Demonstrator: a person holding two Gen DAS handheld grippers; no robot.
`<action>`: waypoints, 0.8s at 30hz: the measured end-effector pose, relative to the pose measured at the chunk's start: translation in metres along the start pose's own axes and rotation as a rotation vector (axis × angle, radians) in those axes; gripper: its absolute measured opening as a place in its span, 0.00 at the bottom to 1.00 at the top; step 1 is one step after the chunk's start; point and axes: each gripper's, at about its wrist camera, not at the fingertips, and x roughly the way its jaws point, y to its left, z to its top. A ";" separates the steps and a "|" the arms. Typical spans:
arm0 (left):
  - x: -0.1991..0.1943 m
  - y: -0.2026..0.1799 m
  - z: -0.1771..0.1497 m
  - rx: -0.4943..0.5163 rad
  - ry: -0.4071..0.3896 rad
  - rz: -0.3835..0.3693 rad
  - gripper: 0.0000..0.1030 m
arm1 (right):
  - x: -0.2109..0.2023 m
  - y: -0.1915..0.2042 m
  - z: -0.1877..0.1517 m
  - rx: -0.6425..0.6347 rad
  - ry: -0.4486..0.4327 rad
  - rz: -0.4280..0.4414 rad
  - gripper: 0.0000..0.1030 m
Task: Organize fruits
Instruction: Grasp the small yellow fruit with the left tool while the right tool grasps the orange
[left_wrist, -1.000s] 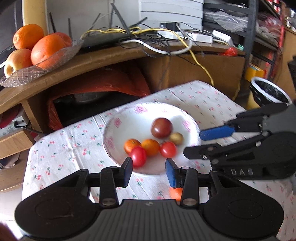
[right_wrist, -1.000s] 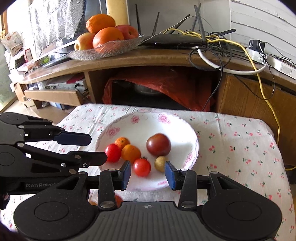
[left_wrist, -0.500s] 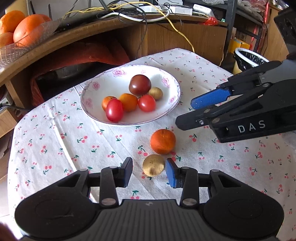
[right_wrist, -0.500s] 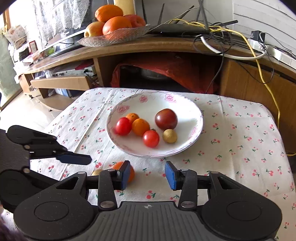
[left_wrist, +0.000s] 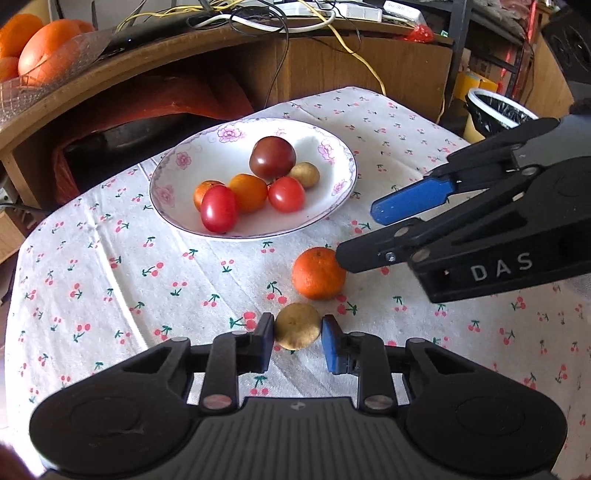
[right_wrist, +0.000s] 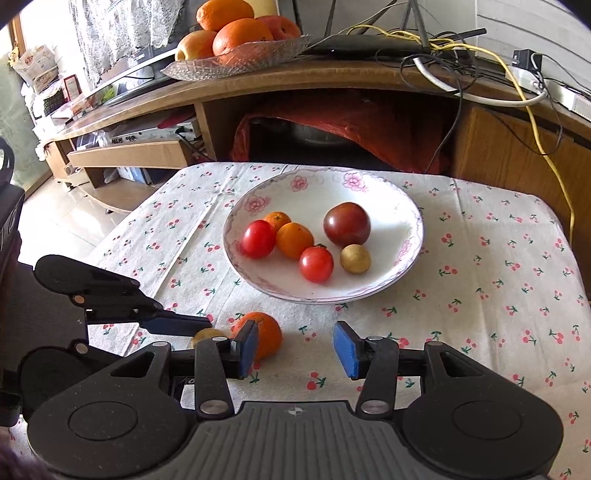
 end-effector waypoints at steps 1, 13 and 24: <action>-0.001 0.001 0.000 0.005 0.001 0.007 0.35 | 0.001 0.001 0.000 -0.003 0.003 0.005 0.41; -0.013 0.023 -0.014 -0.055 0.006 0.035 0.35 | 0.021 0.015 0.004 -0.005 0.035 0.079 0.41; -0.011 0.020 -0.013 -0.044 0.019 0.039 0.35 | 0.037 0.017 0.003 -0.019 0.082 0.046 0.29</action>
